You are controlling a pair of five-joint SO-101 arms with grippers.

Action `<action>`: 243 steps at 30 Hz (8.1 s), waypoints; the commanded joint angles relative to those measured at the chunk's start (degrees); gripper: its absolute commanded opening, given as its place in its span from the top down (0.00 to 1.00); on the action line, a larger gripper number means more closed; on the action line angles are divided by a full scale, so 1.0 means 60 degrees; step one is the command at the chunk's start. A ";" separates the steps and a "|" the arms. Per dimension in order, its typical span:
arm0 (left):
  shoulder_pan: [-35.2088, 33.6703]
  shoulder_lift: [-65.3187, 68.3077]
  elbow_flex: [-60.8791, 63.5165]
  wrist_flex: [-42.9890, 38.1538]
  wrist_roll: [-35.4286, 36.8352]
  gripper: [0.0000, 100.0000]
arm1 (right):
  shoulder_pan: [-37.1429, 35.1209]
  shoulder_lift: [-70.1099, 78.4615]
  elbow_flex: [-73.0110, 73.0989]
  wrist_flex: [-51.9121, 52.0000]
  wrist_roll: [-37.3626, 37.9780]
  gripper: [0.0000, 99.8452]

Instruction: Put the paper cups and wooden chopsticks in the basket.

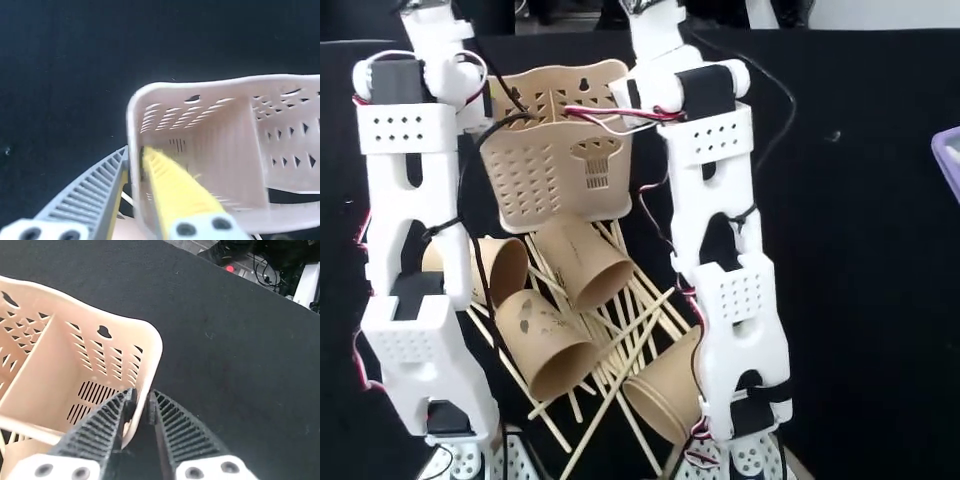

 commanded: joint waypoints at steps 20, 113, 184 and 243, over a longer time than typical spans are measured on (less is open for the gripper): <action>-0.0037 0.0264 0.1018 -0.3165 0.0527 0.97 | 0.0542 0.1150 -0.1575 -0.0513 0.0059 0.99; -0.0300 -0.0220 -0.2615 -0.1348 0.0176 0.77 | 0.1670 -0.0916 -0.1502 0.0132 0.0762 0.84; -0.2132 -1.4549 1.8908 -0.5377 -0.0513 0.78 | -0.3253 -2.0315 2.8007 -1.0388 0.3018 0.74; -0.2132 -1.4520 1.8923 -0.5289 -0.0571 0.78 | -0.3223 -1.4982 2.5692 -1.1912 0.4513 0.98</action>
